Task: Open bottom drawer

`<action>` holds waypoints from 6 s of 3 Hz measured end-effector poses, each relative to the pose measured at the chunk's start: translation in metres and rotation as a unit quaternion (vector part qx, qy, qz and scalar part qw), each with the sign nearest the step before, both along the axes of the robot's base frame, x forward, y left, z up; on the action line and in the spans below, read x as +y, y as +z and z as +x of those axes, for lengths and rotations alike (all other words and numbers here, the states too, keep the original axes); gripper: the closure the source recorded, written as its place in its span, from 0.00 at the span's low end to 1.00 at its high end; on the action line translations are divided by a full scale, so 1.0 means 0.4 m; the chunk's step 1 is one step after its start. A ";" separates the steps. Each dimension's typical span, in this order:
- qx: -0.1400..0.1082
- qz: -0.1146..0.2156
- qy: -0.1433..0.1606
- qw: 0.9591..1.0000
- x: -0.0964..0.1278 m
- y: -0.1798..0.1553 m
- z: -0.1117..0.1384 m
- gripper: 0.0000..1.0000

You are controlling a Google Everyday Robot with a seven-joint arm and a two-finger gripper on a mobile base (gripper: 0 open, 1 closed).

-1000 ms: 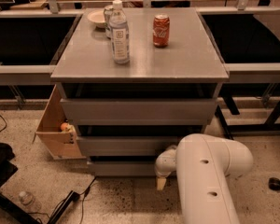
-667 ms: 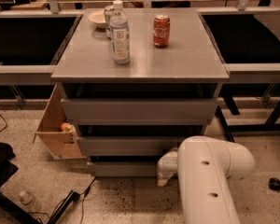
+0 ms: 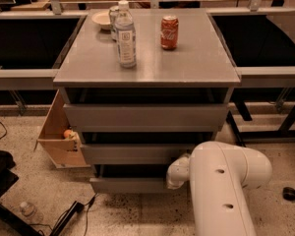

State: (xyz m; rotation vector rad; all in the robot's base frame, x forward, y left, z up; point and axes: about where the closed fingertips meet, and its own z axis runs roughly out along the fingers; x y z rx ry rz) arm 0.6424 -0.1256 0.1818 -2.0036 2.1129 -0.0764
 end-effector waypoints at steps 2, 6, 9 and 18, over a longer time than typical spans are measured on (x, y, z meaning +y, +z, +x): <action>-0.011 -0.010 -0.012 1.000 -0.065 0.049 0.002 1.00; 0.021 -0.069 -0.070 0.995 -0.239 0.202 -0.223 1.00; 0.032 -0.072 -0.077 0.994 -0.238 0.199 -0.277 0.34; 0.134 -0.024 -0.112 0.984 -0.264 -0.011 -0.329 0.86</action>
Offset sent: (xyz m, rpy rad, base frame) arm -0.3356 -0.1471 0.0977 -0.2353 0.2574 -0.2871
